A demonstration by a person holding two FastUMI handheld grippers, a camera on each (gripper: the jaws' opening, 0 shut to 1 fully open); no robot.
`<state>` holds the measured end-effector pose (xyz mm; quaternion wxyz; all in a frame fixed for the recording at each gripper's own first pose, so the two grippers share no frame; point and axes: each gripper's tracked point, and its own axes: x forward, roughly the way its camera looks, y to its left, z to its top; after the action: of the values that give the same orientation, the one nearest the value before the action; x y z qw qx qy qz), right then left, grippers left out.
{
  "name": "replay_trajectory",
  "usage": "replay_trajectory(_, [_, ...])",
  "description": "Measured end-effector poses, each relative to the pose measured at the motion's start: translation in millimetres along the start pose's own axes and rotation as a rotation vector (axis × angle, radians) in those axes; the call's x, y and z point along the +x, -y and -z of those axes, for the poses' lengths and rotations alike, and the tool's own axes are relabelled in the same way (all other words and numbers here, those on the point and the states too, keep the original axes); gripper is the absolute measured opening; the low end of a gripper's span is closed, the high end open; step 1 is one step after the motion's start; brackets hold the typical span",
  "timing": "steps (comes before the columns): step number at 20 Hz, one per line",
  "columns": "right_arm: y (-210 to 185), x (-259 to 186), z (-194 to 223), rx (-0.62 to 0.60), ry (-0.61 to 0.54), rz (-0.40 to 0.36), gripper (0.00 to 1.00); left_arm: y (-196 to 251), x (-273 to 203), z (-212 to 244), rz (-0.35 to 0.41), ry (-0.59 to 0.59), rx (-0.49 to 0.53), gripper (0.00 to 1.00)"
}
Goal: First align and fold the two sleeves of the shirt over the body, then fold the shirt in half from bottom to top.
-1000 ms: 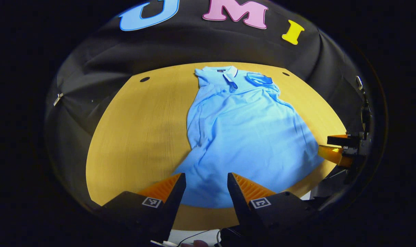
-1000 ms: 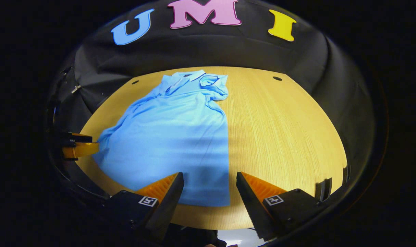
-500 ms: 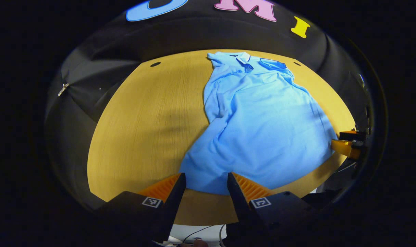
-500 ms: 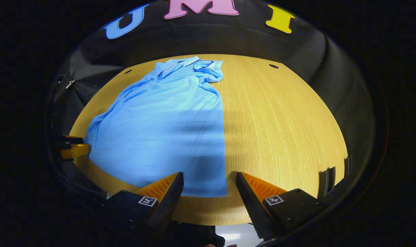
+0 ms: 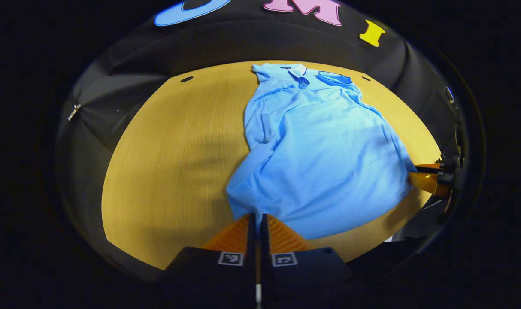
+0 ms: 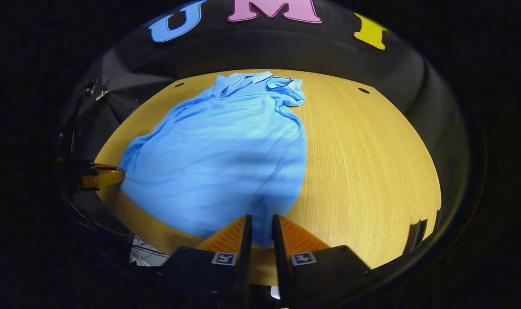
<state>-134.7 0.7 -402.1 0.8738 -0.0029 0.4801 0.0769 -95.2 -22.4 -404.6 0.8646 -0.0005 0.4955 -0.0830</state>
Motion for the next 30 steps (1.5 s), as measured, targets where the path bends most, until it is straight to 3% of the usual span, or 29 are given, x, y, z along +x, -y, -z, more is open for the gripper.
replay_trajectory(1, [-2.2, 0.1, -0.6, 0.005, 0.003, 0.005, 0.09, 1.8, -1.7, -0.5, 0.0, 0.002, -0.003, 0.07])
replay_trajectory(3, [-8.3, 3.1, -2.2, 0.031, 0.001, -0.018, 0.05, 2.8, -1.0, -2.5, 0.003, 0.003, -0.024, 0.07])
replay_trajectory(11, [-3.1, -4.8, -37.3, 0.077, 0.073, -0.02, 0.05, 11.7, -9.8, -29.8, 0.005, 0.066, -0.042, 0.06])
replay_trajectory(25, [36.4, 31.9, -195.5, 0.169, 0.322, 0.037, 0.05, 23.3, 2.6, -233.7, 0.019, 0.386, -0.096, 0.06])
replay_trajectory(30, [52.0, 59.0, -254.3, 0.154, 0.392, 0.052, 0.05, 18.3, 25.9, -287.0, 0.009, 0.436, -0.104, 0.06])
